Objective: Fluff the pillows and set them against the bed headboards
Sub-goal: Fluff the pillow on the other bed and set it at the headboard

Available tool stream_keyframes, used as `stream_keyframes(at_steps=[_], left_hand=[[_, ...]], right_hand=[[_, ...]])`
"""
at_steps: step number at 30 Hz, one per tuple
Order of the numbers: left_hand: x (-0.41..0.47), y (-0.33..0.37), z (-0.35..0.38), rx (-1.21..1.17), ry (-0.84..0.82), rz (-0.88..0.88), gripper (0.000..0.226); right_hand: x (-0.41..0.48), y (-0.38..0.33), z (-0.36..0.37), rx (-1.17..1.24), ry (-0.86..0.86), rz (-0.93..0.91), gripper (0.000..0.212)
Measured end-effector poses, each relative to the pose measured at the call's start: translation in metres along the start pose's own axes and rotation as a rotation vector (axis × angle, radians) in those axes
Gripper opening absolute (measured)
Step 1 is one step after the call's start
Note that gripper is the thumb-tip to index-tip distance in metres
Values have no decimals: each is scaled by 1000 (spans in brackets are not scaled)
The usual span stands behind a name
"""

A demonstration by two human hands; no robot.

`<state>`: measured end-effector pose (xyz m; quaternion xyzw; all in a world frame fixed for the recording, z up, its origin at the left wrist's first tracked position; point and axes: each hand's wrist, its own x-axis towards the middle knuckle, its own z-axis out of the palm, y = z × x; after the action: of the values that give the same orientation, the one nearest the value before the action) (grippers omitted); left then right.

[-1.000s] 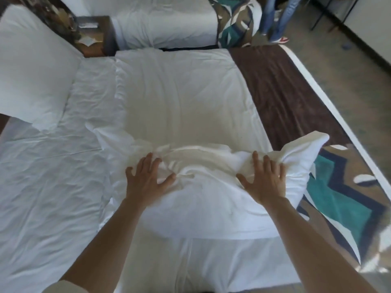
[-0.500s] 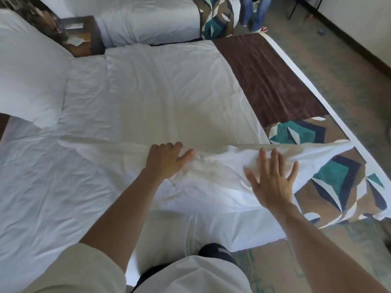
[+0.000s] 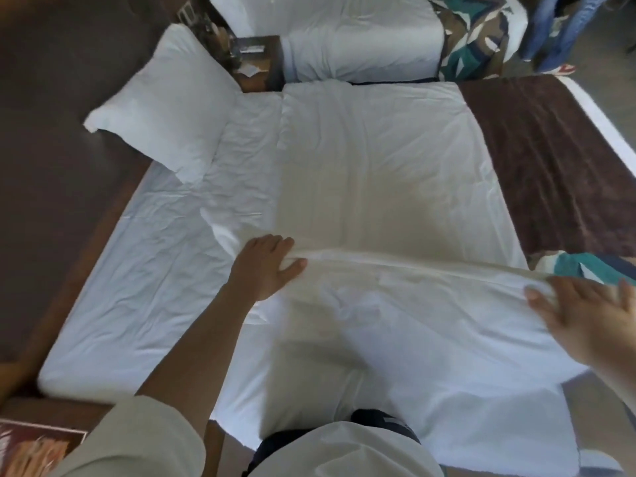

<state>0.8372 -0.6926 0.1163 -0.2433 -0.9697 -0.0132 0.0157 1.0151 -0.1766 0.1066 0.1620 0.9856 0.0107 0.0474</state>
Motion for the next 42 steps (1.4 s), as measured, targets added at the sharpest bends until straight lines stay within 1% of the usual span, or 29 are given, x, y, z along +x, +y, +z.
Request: stream_keyframes(at_steps=[3,6,8,10,11,12,13,14,16,18,19,20,21,23,25,26,27,29,32,33,35,37,38,39,40,41,42], left_hand=[[-8,-5,-2,-12,5,-40,63],[-6,-6,-11,54,-5,-15,62],[-3,-12,-19,74,50,80,51],[1,-21,-28,56,81,222,41],[0,-24,-33,50,66,278,40],[-1,-27,-36,46,38,312,42],[-2,-29,-41,43,3,323,44],[-4,-29,-44,36,-33,312,47],[-8,-26,-49,-26,-133,241,48],[-12,-25,-49,-127,-232,166,36],[-12,-27,-48,-165,-263,148,29],[-12,-29,-47,-191,-286,140,25],[-11,-34,-48,-214,-303,136,24],[-7,-39,-47,-249,-336,129,23],[-3,-38,-48,-275,-383,107,18],[-1,-35,-49,-300,-402,92,12],[0,-33,-51,-332,-414,77,6],[2,-29,-58,-414,-410,33,12],[3,-27,-74,-601,-415,-68,18],[2,-26,-78,-640,-442,-91,20],[0,-28,-84,-635,-495,-119,18],[-1,-33,-86,-562,-513,-143,9],[-2,-37,-86,-532,-521,-150,9],[-2,-39,-85,-503,-534,-150,11],[-2,-40,-82,-472,-548,-140,15],[-2,-39,-79,-427,-565,-118,20],[-1,-38,-76,-384,-577,-104,27]], right_hand=[[1,6,21,49,-7,21,71],[1,16,23,25,-55,11,64],[3,28,18,-41,-98,-30,55],[4,35,11,-42,-75,-121,53],[2,33,4,3,-27,-193,55],[-2,28,-7,105,-7,-212,56],[-6,23,-16,204,54,-189,54],[-10,16,-30,294,44,-184,50],[-17,6,-51,412,-75,-227,38],[-19,7,-53,448,-179,-253,22],[-20,7,-51,476,-231,-267,21],[-23,7,-48,486,-265,-302,24],[-26,0,-51,468,-313,-324,27],[-34,-22,-63,490,-382,-310,36],[-33,-56,-65,504,-376,-311,55],[-31,-78,-66,510,-362,-328,63],[-27,-103,-66,528,-364,-348,66],[-20,-156,-68,573,-389,-407,66],[-9,-240,-70,514,-444,-550,67],[-6,-264,-72,509,-450,-590,62],[1,-304,-78,571,-473,-626,46],[7,-323,-78,586,-470,-674,30],[9,-326,-77,557,-468,-710,26],[10,-324,-76,525,-470,-730,27],[13,-318,-76,485,-473,-731,32],[16,-308,-76,446,-475,-720,38],[19,-295,-76,403,-489,-703,40]])
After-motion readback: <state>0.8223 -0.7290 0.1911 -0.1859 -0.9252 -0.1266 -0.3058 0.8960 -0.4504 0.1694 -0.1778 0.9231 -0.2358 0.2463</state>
